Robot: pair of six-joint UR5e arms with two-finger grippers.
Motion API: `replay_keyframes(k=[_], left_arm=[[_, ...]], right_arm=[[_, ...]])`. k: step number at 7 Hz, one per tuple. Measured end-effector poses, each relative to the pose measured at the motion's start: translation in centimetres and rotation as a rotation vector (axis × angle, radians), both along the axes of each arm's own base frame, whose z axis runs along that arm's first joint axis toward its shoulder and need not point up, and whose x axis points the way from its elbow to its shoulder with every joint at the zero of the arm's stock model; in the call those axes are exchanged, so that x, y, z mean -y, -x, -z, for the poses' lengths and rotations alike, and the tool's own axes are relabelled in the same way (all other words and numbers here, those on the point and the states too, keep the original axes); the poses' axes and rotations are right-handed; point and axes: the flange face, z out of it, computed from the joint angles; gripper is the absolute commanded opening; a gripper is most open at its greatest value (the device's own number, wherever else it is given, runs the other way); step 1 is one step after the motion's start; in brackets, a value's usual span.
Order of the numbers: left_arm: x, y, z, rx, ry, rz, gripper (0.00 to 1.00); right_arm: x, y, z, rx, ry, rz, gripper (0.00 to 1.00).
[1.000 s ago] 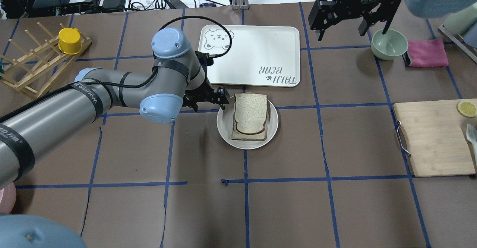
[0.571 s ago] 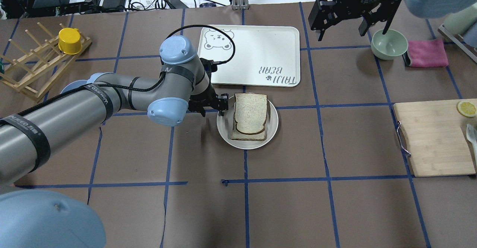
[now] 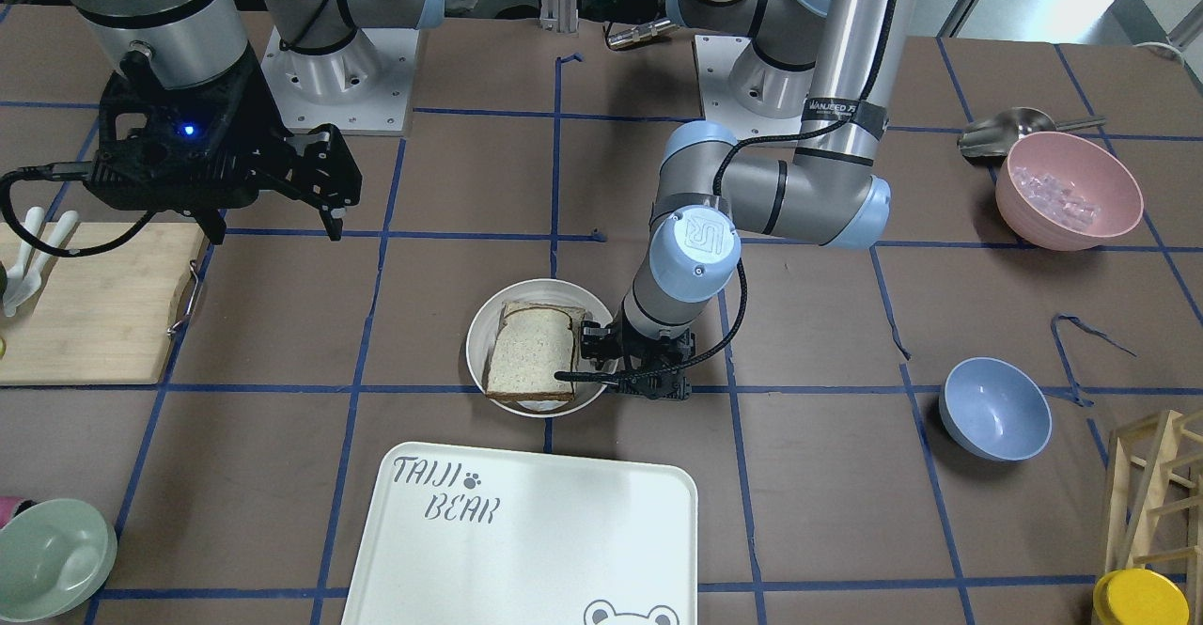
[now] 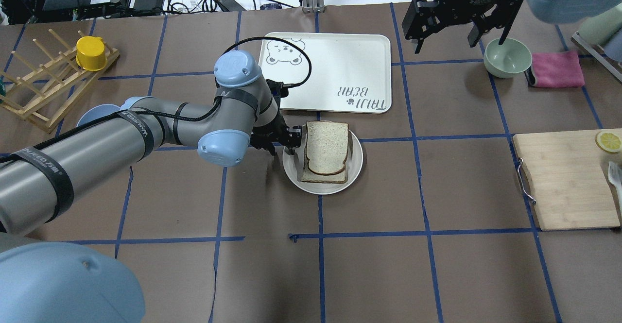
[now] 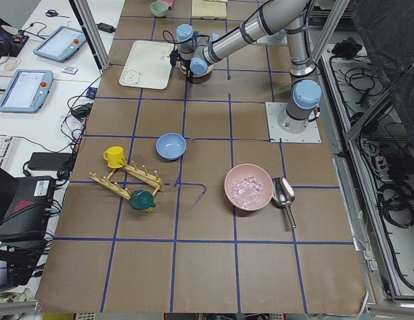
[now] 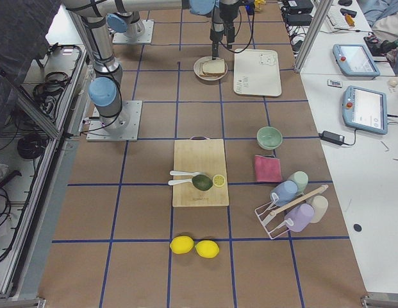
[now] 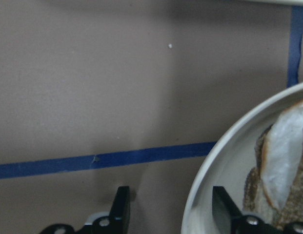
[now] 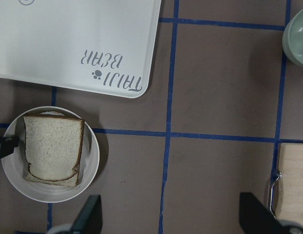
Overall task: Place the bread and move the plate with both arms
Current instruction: 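Slide the plate with the left gripper onto the white bear tray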
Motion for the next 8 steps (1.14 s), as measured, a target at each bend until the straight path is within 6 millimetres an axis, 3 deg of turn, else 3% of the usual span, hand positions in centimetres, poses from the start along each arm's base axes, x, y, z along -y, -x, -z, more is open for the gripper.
replay_keyframes(k=[4, 8], left_arm=[[0.5, 0.1, -1.5, -0.049, 0.014, -0.007, 0.00], [2.5, -2.2, -7.8, -0.097, 0.015, -0.059, 0.00]], right_arm=[[0.0, 0.0, 0.0, 0.000, 0.000, 0.000, 1.00], [0.0, 0.0, 0.0, 0.000, -0.001, 0.000, 1.00]])
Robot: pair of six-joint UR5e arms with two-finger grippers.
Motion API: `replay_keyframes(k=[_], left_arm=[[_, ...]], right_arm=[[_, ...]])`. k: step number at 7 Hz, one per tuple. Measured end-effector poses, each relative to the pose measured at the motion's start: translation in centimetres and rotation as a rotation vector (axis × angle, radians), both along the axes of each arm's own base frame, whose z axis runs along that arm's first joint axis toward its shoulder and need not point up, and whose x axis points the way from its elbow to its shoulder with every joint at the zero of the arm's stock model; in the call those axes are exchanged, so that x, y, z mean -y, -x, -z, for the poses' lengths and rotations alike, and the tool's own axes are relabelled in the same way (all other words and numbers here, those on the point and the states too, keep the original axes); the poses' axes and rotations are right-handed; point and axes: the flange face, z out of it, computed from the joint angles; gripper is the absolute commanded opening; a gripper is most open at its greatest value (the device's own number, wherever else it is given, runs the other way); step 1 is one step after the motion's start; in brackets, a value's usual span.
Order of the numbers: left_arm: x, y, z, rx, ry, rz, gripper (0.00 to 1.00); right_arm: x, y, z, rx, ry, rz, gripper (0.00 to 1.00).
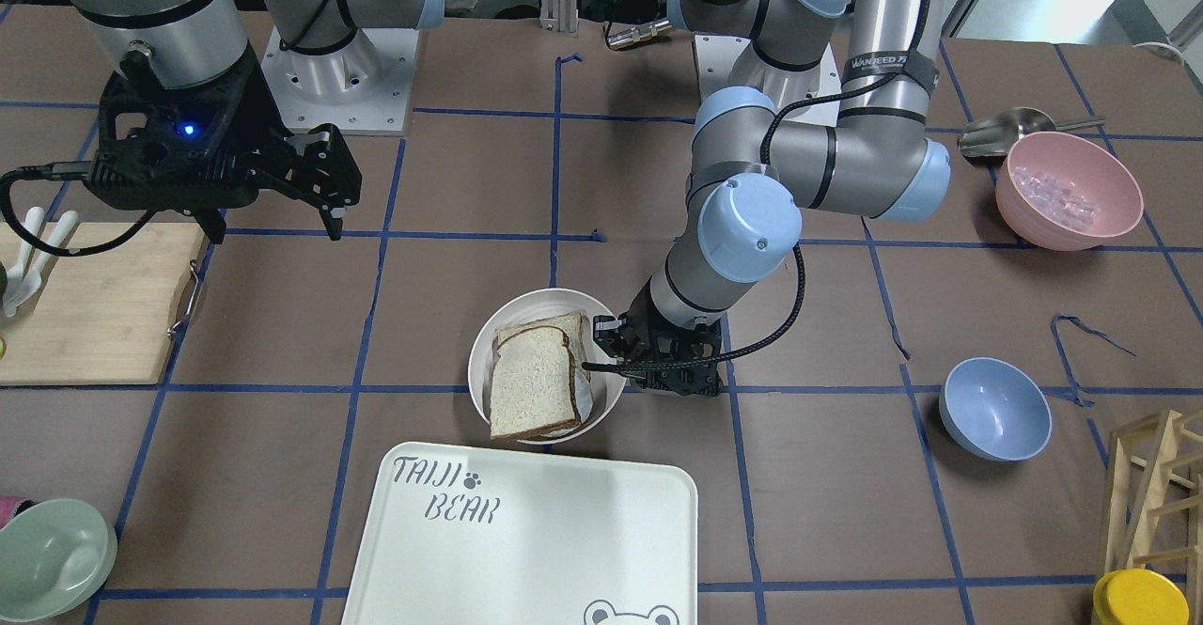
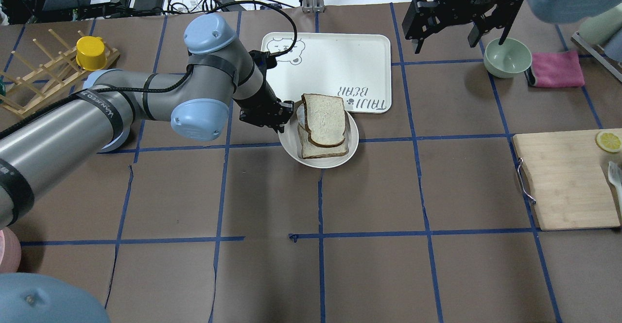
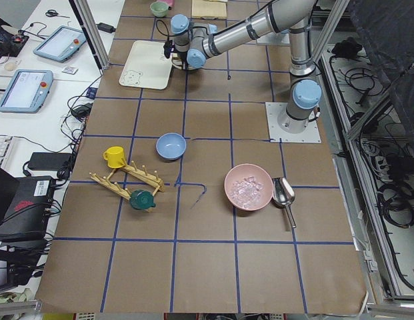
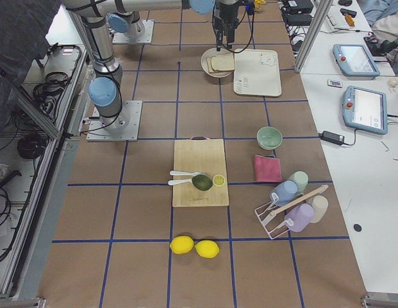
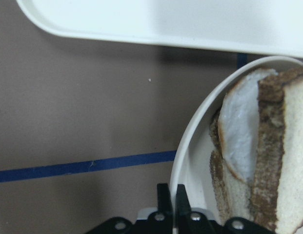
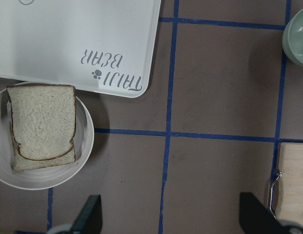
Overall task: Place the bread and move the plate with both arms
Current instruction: 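Slide the plate with the left gripper onto the white bear tray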
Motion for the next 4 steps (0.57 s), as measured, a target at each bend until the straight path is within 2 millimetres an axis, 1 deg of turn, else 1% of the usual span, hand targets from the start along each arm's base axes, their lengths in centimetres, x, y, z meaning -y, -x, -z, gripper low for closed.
replay_keyframes(k=[1, 2, 3, 4], left_arm=[[0.6, -0.7, -1.5, -0.014, -0.002, -0.014, 0.00], [1.4, -1.0, -2.3, -0.031, 0.005, -0.015, 0.00], [3.0, -1.2, -2.8, -0.057, 0.025, -0.002, 0.00], [5.4, -1.4, -3.1, -0.084, 0.049, 0.009, 0.00]], right_arm=[[0.0, 0.0, 0.0, 0.000, 0.000, 0.000, 1.00], [0.0, 0.0, 0.0, 0.000, 0.000, 0.000, 1.00], [0.0, 0.0, 0.0, 0.000, 0.000, -0.001, 1.00], [0.0, 0.0, 0.0, 0.000, 0.000, 0.000, 1.00]])
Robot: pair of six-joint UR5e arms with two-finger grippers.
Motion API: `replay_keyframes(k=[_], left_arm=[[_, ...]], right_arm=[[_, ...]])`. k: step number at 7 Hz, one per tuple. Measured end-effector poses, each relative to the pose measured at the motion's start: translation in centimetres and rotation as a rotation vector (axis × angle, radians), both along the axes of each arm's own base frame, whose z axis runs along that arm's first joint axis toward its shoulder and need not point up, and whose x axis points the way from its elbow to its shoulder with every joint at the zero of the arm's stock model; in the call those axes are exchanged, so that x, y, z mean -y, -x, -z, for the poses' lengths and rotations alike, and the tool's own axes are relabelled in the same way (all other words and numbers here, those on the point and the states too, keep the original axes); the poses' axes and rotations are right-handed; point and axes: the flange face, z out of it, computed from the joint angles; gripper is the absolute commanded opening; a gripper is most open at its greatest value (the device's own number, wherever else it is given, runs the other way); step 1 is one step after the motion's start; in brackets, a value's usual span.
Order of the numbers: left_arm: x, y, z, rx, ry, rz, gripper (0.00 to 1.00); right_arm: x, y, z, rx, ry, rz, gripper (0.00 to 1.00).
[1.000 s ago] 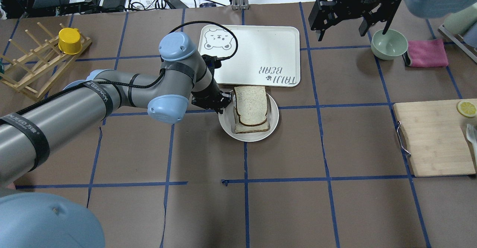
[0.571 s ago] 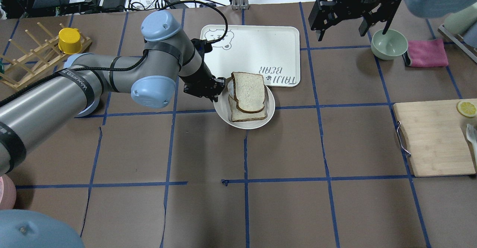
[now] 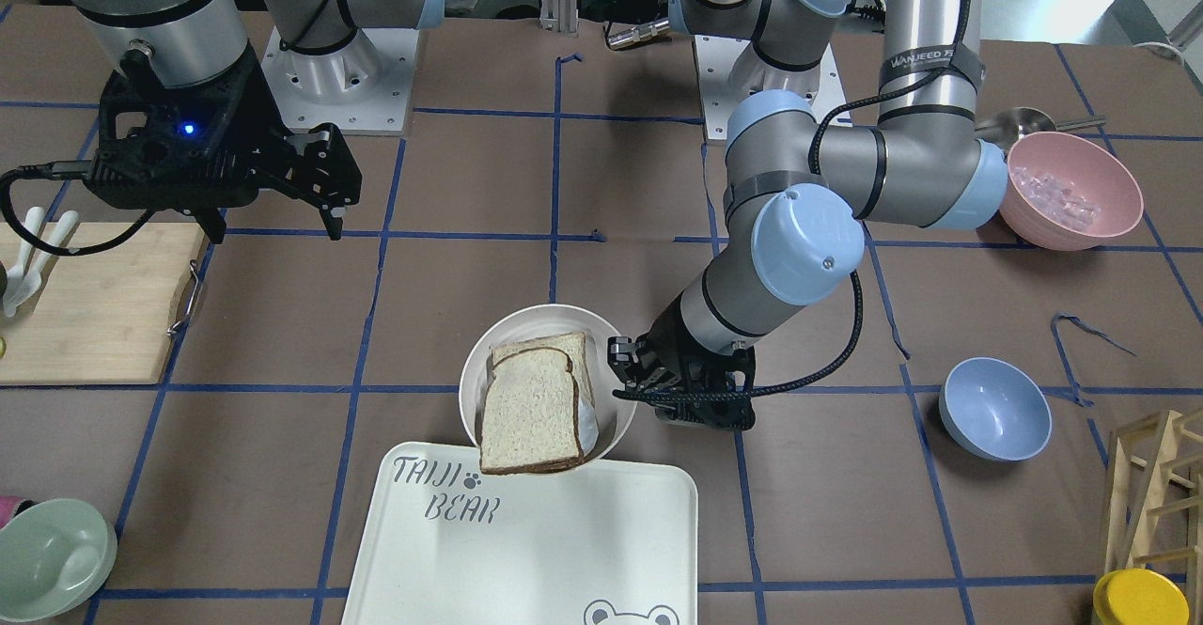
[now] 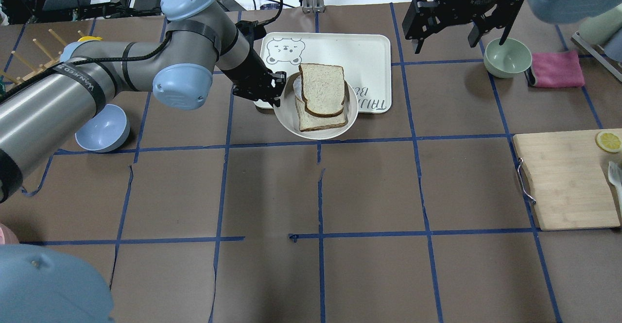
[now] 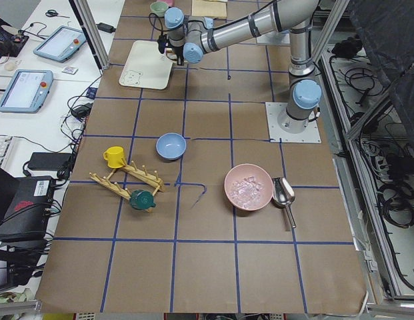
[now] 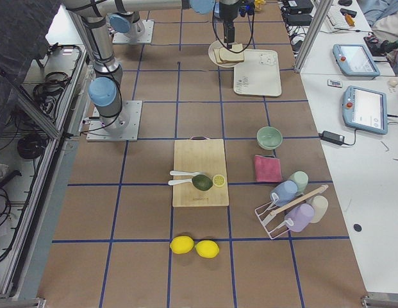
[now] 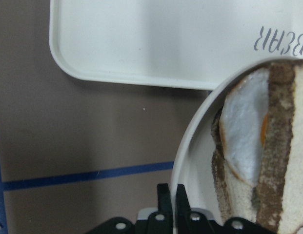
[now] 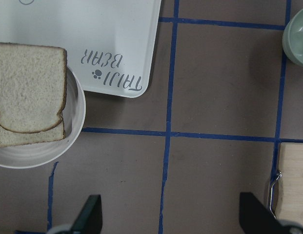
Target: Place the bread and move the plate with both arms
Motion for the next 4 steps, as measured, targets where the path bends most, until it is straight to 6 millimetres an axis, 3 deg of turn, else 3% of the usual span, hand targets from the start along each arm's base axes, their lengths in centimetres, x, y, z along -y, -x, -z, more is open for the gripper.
replay_keyframes(k=[1, 4], left_arm=[[2.6, -0.1, 0.4, -0.012, 0.021, 0.019, 0.00], [10.0, 0.4, 4.2, -0.037, 0.089, 0.167, 0.00]], right_arm=[[0.0, 0.0, 0.0, 0.000, 0.000, 0.000, 1.00], [0.0, 0.0, 0.1, 0.000, -0.003, -0.001, 1.00]])
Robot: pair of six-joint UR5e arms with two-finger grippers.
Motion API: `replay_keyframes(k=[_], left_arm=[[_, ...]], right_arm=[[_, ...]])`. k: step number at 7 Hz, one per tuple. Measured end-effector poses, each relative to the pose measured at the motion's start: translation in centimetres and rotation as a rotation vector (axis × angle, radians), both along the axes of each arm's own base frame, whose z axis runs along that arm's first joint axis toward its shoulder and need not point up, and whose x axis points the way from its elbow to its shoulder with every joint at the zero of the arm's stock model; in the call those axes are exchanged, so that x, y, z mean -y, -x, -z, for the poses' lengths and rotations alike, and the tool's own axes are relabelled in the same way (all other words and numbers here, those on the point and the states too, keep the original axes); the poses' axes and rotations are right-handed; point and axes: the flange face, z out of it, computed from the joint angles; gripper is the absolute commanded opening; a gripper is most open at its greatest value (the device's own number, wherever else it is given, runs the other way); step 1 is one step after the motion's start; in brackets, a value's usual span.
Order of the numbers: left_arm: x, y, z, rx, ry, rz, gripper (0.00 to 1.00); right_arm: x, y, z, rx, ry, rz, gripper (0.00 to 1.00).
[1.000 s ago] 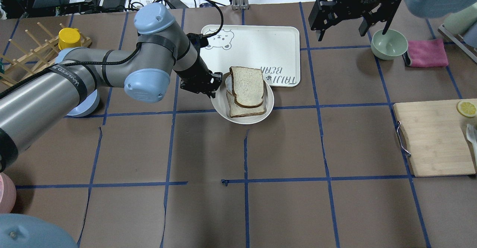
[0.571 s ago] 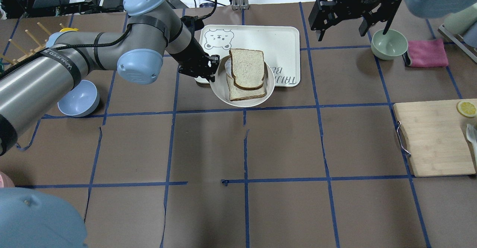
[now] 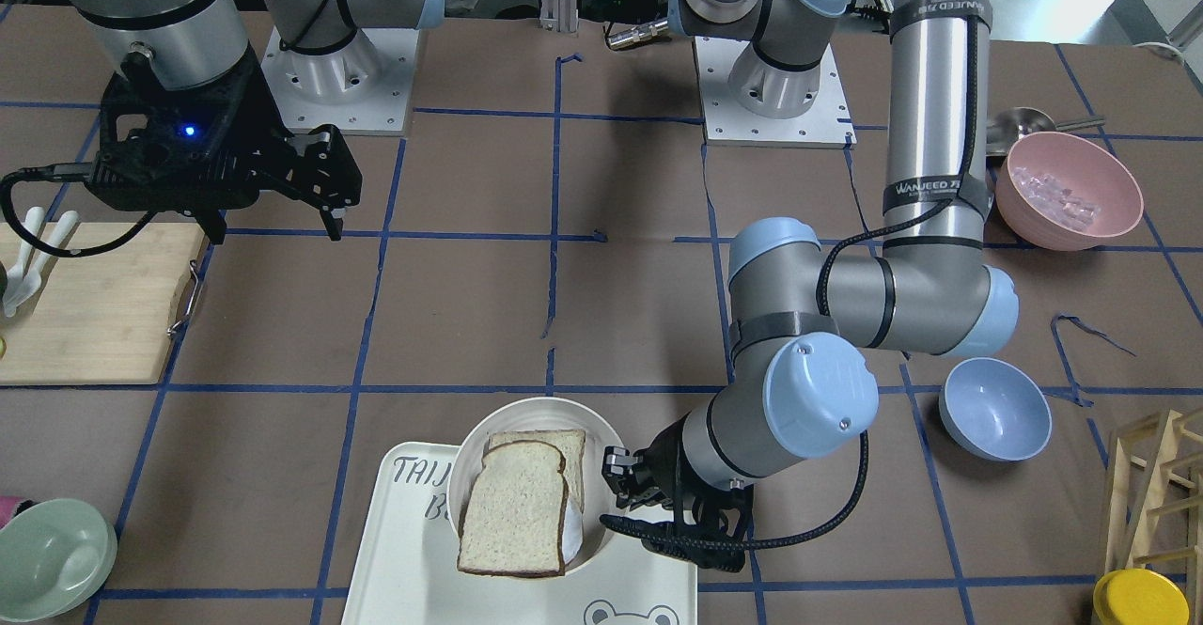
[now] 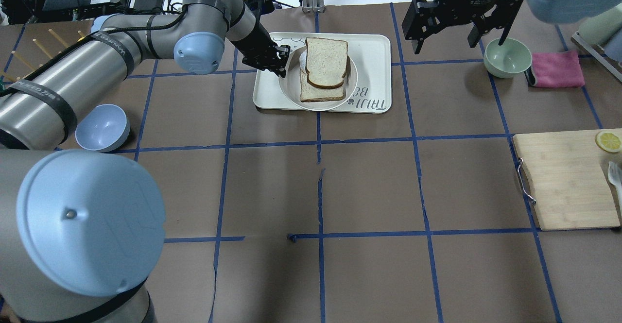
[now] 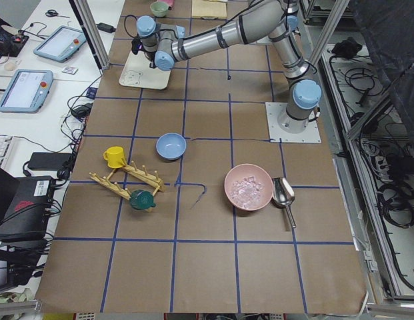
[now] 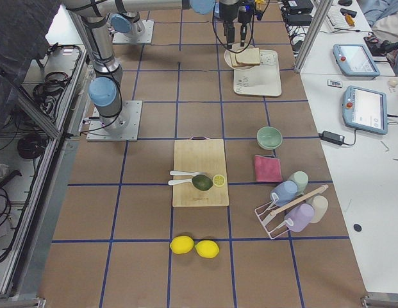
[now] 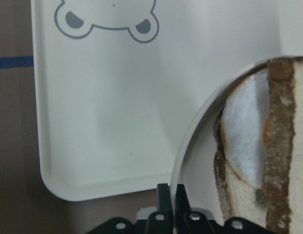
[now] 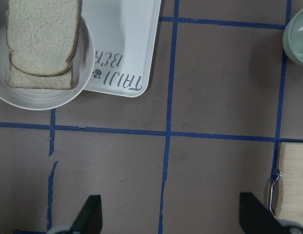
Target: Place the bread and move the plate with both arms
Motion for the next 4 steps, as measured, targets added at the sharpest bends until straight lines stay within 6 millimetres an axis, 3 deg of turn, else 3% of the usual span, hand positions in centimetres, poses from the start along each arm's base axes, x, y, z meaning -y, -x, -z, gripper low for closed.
replay_keyframes(k=[2, 3, 4], left_arm=[[3.2, 0.4, 2.5, -0.017, 0.025, 0.056, 0.00], [4.0, 0.4, 3.7, -0.018, 0.027, 0.065, 0.26], [4.4, 0.5, 4.5, -0.020, 0.029, 0.066, 0.87]], right_arm=[[0.0, 0.0, 0.0, 0.000, -0.001, 0.000, 1.00], [0.0, 0.0, 0.0, 0.000, -0.001, 0.000, 1.00], [-0.1, 0.0, 0.0, 0.000, -0.002, 0.000, 1.00]])
